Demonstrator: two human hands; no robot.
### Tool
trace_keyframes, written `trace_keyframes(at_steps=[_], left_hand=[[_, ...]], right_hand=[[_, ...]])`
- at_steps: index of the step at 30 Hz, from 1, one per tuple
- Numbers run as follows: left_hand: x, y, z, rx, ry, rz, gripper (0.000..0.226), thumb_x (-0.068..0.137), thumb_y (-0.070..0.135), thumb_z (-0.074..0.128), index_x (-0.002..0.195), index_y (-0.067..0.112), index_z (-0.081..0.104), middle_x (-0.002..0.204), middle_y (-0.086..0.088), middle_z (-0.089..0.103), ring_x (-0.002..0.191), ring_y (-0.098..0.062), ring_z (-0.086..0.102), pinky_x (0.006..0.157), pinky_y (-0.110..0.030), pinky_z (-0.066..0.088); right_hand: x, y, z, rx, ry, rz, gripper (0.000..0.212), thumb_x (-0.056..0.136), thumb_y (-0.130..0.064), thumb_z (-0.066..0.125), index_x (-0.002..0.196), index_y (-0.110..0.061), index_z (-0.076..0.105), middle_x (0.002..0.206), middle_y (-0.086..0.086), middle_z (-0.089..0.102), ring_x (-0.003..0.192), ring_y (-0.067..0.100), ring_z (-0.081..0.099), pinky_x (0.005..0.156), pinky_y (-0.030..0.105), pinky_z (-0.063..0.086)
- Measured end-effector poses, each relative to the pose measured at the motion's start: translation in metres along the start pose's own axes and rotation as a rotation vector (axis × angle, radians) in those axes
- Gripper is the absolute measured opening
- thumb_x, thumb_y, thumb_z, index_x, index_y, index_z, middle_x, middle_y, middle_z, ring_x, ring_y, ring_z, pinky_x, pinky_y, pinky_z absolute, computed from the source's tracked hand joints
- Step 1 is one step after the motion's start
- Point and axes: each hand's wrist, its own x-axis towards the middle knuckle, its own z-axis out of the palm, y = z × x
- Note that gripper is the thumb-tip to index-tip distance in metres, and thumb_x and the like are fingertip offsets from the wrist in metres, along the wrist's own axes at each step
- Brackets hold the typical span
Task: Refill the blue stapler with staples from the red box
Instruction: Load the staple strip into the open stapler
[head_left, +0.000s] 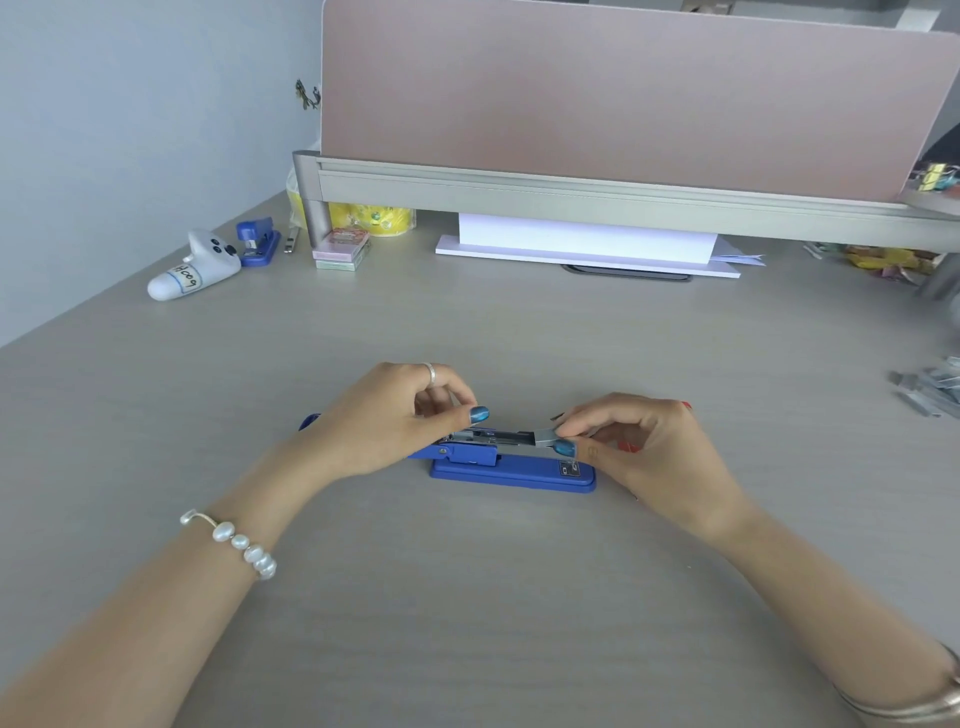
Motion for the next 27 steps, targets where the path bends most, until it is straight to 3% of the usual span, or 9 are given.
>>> trace_keyframes(at_steps=[5, 8, 10, 14, 16, 21, 24, 27], left_hand=[[-0.0011, 0.0015, -0.0006, -0.022, -0.01, 0.006, 0.008, 0.08, 0.036, 0.064, 0.083, 0.03, 0.068, 0.073, 0.019, 0.063, 0.068, -0.011, 0.058, 0.067, -0.025, 0.046], [-0.0013, 0.0016, -0.0007, -0.023, -0.01, 0.002, 0.01, 0.079, 0.037, 0.063, 0.083, 0.03, 0.068, 0.077, 0.016, 0.063, 0.069, -0.011, 0.057, 0.066, -0.025, 0.046], [-0.0013, 0.0013, -0.0008, -0.022, -0.011, 0.001, 0.011, 0.079, 0.038, 0.062, 0.083, 0.03, 0.068, 0.08, 0.013, 0.063, 0.069, -0.012, 0.057, 0.066, -0.026, 0.045], [-0.0015, 0.0017, -0.0009, -0.023, -0.018, 0.001, 0.009, 0.08, 0.037, 0.063, 0.083, 0.031, 0.068, 0.08, 0.012, 0.064, 0.069, -0.013, 0.057, 0.066, -0.027, 0.046], [-0.0016, 0.0022, -0.0007, -0.022, -0.016, 0.0, 0.01, 0.079, 0.037, 0.062, 0.083, 0.03, 0.068, 0.078, 0.008, 0.064, 0.069, -0.013, 0.057, 0.065, -0.027, 0.046], [-0.0015, 0.0025, -0.0011, -0.015, -0.016, 0.003, 0.004, 0.082, 0.03, 0.065, 0.084, 0.029, 0.068, 0.072, 0.001, 0.065, 0.069, -0.013, 0.058, 0.067, -0.03, 0.047], [-0.0012, 0.0023, -0.0017, -0.015, -0.011, 0.006, 0.006, 0.081, 0.035, 0.064, 0.083, 0.031, 0.068, 0.076, 0.007, 0.065, 0.068, -0.013, 0.057, 0.067, -0.03, 0.047], [-0.0009, 0.0018, -0.0012, -0.009, -0.008, 0.009, 0.007, 0.081, 0.036, 0.065, 0.084, 0.03, 0.068, 0.073, 0.003, 0.065, 0.069, -0.014, 0.058, 0.071, -0.037, 0.05]], right_hand=[[-0.0001, -0.0001, -0.0001, -0.02, -0.002, -0.006, 0.024, 0.075, 0.005, 0.067, 0.078, -0.018, 0.072, 0.089, -0.007, 0.072, 0.077, 0.004, 0.066, 0.07, 0.011, 0.049], [0.0002, -0.0004, 0.0002, -0.059, 0.007, -0.02, 0.025, 0.074, 0.005, 0.068, 0.076, -0.02, 0.073, 0.087, -0.009, 0.072, 0.077, 0.005, 0.066, 0.07, 0.01, 0.048], [-0.0001, -0.0001, -0.0001, -0.097, 0.015, -0.032, 0.027, 0.073, 0.002, 0.07, 0.075, -0.025, 0.072, 0.081, -0.011, 0.073, 0.078, 0.006, 0.067, 0.071, 0.014, 0.05], [-0.0011, -0.0005, -0.002, -0.141, 0.001, -0.037, 0.024, 0.072, -0.006, 0.073, 0.076, -0.03, 0.072, 0.089, -0.018, 0.071, 0.085, 0.006, 0.066, 0.075, 0.022, 0.053], [-0.0016, -0.0019, -0.0022, -0.182, -0.022, -0.061, 0.022, 0.072, -0.004, 0.074, 0.077, -0.025, 0.074, 0.08, -0.018, 0.071, 0.086, 0.002, 0.064, 0.075, 0.018, 0.052], [-0.0018, -0.0047, -0.0006, -0.215, -0.032, -0.08, 0.022, 0.071, 0.002, 0.071, 0.078, -0.018, 0.074, 0.085, -0.016, 0.068, 0.088, 0.0, 0.06, 0.068, 0.004, 0.042], [-0.0014, -0.0062, -0.0026, -0.227, -0.048, -0.113, 0.023, 0.072, -0.001, 0.071, 0.083, -0.021, 0.073, 0.088, -0.018, 0.067, 0.09, 0.003, 0.059, 0.069, 0.006, 0.044], [0.0, -0.0058, 0.0015, -0.231, -0.143, -0.152, 0.02, 0.075, -0.013, 0.068, 0.094, -0.02, 0.071, 0.094, -0.009, 0.068, 0.094, 0.004, 0.056, 0.076, 0.007, 0.041]])
